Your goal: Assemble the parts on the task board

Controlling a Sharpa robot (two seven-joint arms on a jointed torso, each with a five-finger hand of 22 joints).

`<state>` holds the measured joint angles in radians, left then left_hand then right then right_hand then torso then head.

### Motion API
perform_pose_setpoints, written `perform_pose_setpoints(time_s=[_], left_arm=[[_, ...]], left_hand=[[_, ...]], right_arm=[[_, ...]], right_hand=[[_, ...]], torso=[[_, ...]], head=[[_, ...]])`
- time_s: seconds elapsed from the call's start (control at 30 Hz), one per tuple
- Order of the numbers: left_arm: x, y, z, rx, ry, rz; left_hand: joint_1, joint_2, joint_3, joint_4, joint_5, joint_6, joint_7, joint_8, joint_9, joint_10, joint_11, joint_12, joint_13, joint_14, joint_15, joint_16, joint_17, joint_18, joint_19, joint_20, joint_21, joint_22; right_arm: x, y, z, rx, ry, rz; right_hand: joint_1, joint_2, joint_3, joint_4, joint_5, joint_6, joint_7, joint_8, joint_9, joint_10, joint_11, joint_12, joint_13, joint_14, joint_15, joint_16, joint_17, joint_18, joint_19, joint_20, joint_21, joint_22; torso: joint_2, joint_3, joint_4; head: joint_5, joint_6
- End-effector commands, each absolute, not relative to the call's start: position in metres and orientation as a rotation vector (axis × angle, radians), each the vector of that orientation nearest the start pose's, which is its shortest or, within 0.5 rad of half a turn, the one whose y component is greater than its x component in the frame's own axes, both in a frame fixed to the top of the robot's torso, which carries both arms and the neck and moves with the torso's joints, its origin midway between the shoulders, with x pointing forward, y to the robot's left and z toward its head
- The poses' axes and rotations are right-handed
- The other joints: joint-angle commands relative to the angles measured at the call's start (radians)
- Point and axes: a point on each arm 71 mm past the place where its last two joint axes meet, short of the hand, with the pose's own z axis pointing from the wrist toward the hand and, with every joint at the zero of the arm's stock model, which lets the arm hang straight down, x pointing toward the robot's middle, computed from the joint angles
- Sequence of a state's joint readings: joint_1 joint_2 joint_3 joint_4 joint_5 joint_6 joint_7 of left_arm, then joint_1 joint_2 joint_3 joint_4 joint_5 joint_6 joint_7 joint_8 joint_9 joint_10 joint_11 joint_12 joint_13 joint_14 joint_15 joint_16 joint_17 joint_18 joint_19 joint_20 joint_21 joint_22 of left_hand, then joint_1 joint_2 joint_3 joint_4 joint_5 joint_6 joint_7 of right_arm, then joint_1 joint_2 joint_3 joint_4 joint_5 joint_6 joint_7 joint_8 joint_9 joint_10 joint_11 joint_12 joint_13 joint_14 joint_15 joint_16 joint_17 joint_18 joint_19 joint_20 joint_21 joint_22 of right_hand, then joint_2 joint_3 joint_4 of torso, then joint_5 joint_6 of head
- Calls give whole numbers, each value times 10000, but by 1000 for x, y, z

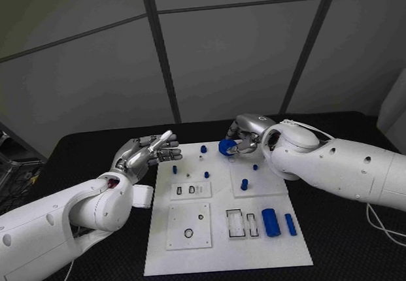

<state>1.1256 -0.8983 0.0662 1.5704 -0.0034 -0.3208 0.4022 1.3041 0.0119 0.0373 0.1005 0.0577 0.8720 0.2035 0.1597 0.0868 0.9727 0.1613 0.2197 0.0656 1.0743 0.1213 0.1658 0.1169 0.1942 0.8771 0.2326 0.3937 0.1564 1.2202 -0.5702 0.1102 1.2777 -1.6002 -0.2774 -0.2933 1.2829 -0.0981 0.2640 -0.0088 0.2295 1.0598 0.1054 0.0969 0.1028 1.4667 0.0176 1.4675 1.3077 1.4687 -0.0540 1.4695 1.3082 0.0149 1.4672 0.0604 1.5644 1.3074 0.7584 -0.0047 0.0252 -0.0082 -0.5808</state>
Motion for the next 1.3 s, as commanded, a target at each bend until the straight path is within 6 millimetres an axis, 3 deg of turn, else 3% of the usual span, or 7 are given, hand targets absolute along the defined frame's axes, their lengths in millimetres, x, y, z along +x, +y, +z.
perform_pose_setpoints(time_s=[0.03,0.17,0.33,0.57,0.83,1.3], left_arm=[[483,228,-169,-11472,13243,-15810],[484,232,-169,-11480,13172,-15718],[485,236,-169,-11490,13093,-15609],[486,236,-169,-11482,13062,-15594],[487,234,-168,-11467,13076,-15615],[489,232,-166,-11422,13070,-15672]], left_hand=[[-30,-26,-33,-36,-49,51,22,-50,-14,27,16,-33,-12,40,24,-74,14,-124,71,-26,37,-18],[-30,-26,-33,-36,-49,51,22,-50,-14,27,16,-33,-12,40,24,-74,14,-124,71,-26,37,-18],[-21,-24,-33,-45,-48,55,22,-52,-14,30,17,-37,-11,42,24,-79,15,-124,71,-26,36,-20],[-17,-23,-34,-50,-48,57,22,-53,-14,32,18,-39,-11,39,25,-84,15,-124,69,-25,34,-22],[-11,-20,-36,-58,-48,61,24,-56,-15,36,20,-44,-10,35,28,-93,14,-126,65,-24,31,-26],[-11,-20,-36,-58,-48,61,24,-56,-15,36,20,-44,-10,35,28,-93,14,-126,65,-24,31,-26]], right_arm=[[545,-126,-129,-1183,14694,5014],[542,-108,-127,-1395,14581,5285],[543,-93,-129,-1569,14618,5480],[545,-75,-133,-1758,14865,5577],[546,-69,-149,-2030,15403,5296],[550,-64,-154,-2038,15633,5087]], right_hand=[[-64,-11,42,3,53,239,-141,-19,229,571,-84,53,1612,528,-57,30,23,-149,1036,-59,64,2634],[-70,-9,45,2,60,241,-141,-22,232,573,-84,57,1617,529,-58,33,31,-149,1036,-61,64,2634],[-92,-2,51,5,73,242,-139,-33,236,572,-84,53,1614,526,-60,27,15,-149,1036,-63,64,2634],[-150,5,62,14,93,218,-130,-73,241,568,-79,46,1608,519,-61,15,-18,-149,1036,-66,64,2634],[-215,7,67,27,102,192,-121,-114,246,559,-71,32,1595,514,-57,6,-41,-149,1036,-67,64,2634],[-344,-21,80,38,102,51,-80,-253,244,511,-39,-51,1520,499,-37,-18,-92,-149,1036,-55,64,2634]], torso=[[16,-3,5],[22,-19,42],[22,-7,6],[26,-9,7],[22,4,-14],[21,11,-21]], head=[[41,-13],[78,-26],[147,-48],[188,-79],[222,-103],[249,-145]])
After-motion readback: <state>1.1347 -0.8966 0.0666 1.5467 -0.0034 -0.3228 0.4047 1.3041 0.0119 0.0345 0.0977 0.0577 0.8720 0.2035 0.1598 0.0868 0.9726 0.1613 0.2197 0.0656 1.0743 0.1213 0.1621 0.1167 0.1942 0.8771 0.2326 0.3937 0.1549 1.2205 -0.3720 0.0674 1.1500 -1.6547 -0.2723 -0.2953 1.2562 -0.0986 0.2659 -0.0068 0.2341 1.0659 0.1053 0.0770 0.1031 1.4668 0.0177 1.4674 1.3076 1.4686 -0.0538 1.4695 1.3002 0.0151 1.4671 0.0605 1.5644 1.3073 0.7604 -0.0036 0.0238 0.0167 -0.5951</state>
